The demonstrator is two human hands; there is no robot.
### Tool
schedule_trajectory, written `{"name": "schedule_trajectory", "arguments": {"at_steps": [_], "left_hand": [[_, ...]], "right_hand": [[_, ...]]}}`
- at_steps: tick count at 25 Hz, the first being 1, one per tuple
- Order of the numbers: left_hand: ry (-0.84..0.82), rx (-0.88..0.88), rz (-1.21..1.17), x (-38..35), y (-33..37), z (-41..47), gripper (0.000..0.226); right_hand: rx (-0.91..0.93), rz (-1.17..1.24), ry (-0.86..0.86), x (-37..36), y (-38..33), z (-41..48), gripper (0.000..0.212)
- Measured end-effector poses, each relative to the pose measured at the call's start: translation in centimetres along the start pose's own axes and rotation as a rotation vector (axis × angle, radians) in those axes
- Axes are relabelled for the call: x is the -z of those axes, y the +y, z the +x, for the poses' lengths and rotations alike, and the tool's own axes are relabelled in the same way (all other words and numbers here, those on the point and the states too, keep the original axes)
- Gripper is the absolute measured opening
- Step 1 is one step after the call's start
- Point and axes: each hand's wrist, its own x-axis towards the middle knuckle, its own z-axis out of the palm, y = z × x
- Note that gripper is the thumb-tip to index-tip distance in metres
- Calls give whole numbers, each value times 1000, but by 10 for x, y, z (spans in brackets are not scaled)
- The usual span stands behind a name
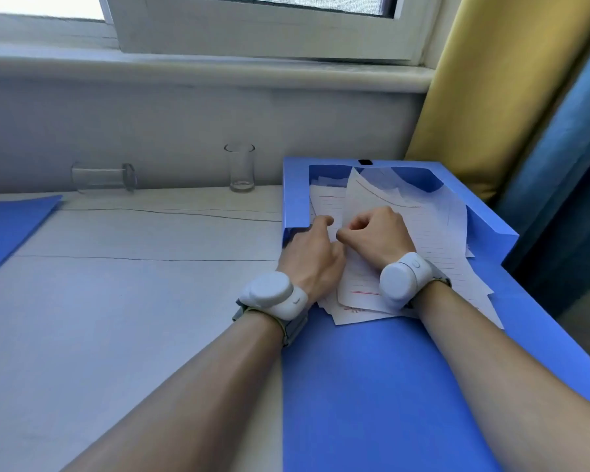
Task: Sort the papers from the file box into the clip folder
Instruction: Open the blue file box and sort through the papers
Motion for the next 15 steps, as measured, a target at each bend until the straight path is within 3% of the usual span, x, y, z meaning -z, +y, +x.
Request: {"name": "schedule_trajectory", "arguments": {"at_steps": [8,15], "left_hand": [[86,-1,-324,6,4,-5,40],[83,6,-302,5,7,-6,41]], "right_hand": [[60,58,-41,7,-7,-7,12],[50,35,-30,1,-6,-6,31]]}}
